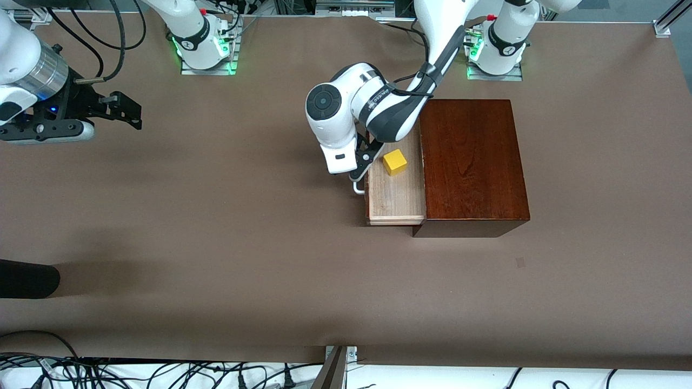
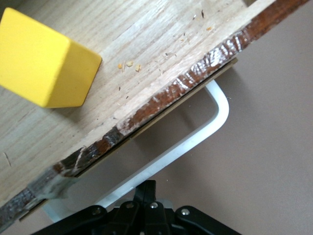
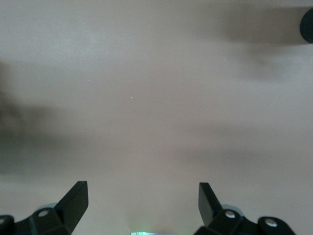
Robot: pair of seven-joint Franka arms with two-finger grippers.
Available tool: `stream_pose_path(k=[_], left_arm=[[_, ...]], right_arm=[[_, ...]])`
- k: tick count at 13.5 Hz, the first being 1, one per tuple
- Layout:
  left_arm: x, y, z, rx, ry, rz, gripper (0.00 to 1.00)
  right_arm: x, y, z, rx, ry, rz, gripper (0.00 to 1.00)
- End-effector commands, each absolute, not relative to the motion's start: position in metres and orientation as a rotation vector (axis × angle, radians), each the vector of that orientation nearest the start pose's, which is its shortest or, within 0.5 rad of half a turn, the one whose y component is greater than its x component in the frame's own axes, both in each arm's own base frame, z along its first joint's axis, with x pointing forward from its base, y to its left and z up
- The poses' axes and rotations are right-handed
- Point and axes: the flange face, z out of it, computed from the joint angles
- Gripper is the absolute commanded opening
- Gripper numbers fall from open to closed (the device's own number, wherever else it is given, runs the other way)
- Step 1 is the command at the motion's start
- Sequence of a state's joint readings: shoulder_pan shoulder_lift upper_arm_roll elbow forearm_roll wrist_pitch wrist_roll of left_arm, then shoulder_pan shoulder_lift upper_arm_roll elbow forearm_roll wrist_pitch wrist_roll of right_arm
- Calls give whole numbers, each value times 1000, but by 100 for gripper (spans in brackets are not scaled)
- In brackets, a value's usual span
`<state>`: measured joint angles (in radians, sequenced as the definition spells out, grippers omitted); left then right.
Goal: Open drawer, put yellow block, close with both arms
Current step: 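Push the drawer shut into the box with the left gripper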
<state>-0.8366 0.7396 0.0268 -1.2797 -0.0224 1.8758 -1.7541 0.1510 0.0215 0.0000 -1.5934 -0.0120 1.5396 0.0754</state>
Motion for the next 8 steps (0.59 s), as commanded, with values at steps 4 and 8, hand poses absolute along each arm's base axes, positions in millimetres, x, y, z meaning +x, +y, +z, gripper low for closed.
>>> stream_pose_path(k=[4,8], left_arm=[[518,-467,304,-2649,-1263,77,0],[525,-436,317,-2661,-1231,98,0]], right_arm=[[553,71,616,-3164,-41,96,100],[555,74,619,-3160,-45,67,100]])
